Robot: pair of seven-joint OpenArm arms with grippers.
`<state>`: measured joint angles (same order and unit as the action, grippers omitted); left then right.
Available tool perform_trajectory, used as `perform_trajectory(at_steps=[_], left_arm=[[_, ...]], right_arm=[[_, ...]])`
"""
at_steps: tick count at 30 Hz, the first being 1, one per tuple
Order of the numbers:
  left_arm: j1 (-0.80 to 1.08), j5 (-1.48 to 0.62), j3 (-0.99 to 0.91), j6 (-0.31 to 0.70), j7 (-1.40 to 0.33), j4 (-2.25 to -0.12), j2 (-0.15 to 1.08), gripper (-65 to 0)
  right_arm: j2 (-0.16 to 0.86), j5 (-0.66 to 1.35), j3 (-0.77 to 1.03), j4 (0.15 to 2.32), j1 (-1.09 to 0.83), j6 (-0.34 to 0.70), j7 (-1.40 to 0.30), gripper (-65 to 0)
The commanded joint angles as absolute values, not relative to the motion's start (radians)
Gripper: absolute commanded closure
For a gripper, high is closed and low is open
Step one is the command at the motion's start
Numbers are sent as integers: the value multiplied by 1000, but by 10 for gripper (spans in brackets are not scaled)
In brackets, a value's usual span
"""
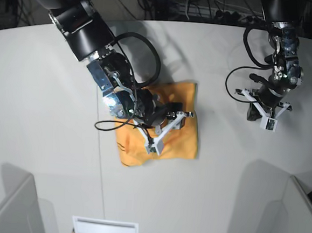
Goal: Fold the T-shirt properly
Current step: 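Lift the folded bundle edge with the right gripper and fold it over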
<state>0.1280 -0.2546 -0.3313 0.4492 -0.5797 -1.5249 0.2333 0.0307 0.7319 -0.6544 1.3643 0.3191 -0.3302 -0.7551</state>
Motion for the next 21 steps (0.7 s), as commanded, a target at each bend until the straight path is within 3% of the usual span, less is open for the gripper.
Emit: perform_trajectory(at_steps=[1, 5, 14, 17, 21], left_arm=[[114, -265, -335, 455, -558, -1543, 245, 0], [116, -265, -335, 455, -558, -1543, 245, 0], [107, -265, -338, 455, -558, -1540, 246, 0], [108, -265, -387, 455, -558, -1535, 254, 0], [108, -265, -464, 456, -558, -1534, 257, 0]], right_arm=[[22, 737, -677, 1389, 354, -343, -743, -258], [21, 742, -797, 1395, 386, -412, -736, -258], [-31, 742, -963, 1508, 424, -414, -750, -258], [-18, 739, -954, 1603, 424, -420, -805, -257], [77, 739, -839, 1735, 392, -509, -826, -239]])
